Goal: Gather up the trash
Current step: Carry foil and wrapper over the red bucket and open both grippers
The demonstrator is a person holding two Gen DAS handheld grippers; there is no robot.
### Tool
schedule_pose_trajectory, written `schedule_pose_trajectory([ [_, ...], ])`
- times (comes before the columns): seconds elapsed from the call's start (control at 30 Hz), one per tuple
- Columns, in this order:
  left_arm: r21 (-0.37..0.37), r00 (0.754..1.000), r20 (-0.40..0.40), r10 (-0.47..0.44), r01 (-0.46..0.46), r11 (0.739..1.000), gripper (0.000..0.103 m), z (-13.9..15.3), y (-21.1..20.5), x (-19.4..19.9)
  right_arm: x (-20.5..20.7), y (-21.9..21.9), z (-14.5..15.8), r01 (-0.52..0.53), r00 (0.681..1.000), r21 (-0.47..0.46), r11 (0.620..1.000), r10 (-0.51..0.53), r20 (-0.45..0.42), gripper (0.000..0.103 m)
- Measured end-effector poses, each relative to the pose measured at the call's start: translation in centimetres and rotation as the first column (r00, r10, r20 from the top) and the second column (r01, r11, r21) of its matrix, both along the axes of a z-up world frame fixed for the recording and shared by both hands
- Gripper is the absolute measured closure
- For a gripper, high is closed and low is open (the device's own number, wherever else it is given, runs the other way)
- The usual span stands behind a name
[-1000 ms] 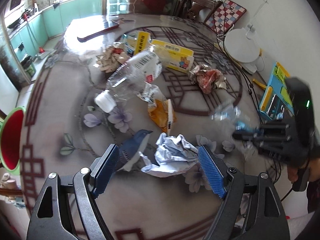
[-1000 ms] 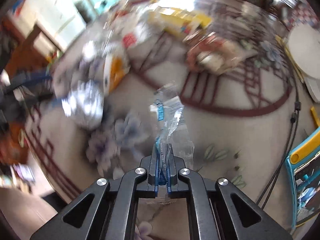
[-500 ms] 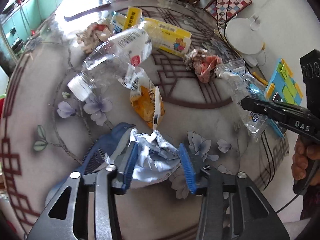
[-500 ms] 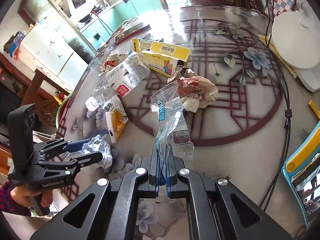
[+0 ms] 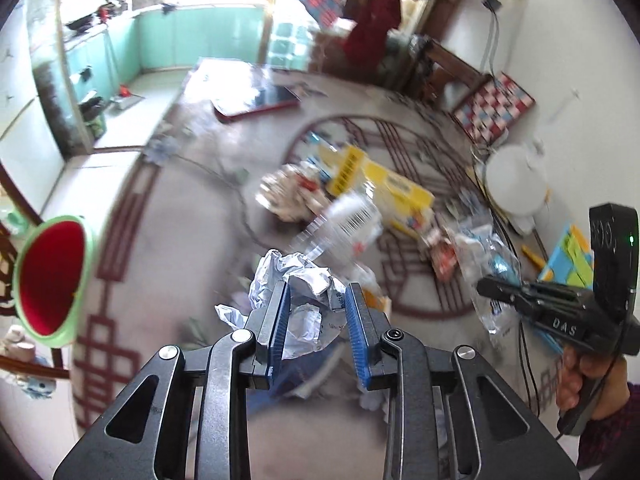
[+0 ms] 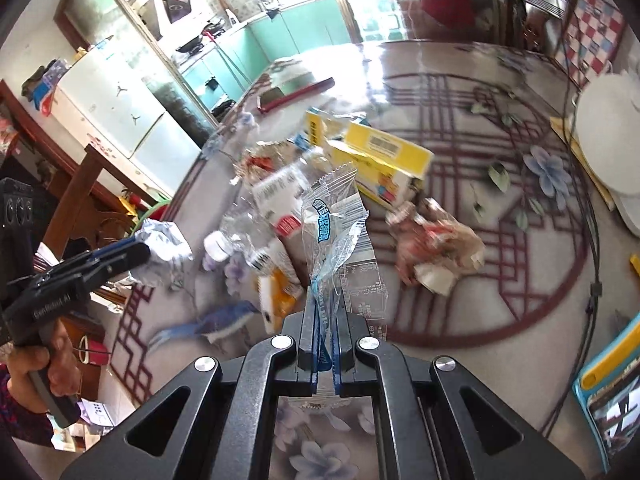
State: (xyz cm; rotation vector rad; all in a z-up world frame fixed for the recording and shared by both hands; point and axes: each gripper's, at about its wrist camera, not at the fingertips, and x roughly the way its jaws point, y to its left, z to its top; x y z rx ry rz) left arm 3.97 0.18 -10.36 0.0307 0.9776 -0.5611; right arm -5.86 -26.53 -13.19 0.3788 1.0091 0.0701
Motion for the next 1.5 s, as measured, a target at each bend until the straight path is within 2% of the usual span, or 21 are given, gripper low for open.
schedule_pose_trajectory([
  [0.3,0.004,0.997,0.034,0.072,-0.072,0.997,0.076,1.3,3.2,2.6,2.9,3.1,1.8,-0.062,0.998,-0.023,0.998,0.062,0.032,0.099],
  [0.67,-0.04,0.987,0.071,0.143,-0.141,0.989,0.076,2.3,8.8,5.3,5.9,7.5,2.7,-0.079,0.996,-0.034,0.996,0.081,0.044,0.099],
  [0.83,-0.047,0.982,0.043,0.186,-0.184,0.982,0.076,2.0,12.6,7.1,7.7,10.7,3.2,-0.091,0.995,-0.036,0.995,0.093,0.044,0.099],
  [1.2,-0.042,0.97,0.041,0.239,-0.238,0.97,0.075,0.9,20.8,11.2,12.2,18.9,3.6,-0.12,0.991,-0.07,0.99,0.124,0.046,0.099],
  [1.5,-0.061,0.956,0.022,0.293,-0.291,0.955,0.075,-0.2,26.0,13.9,15.6,25.3,3.9,-0.177,0.983,-0.115,0.977,0.182,0.037,0.099],
])
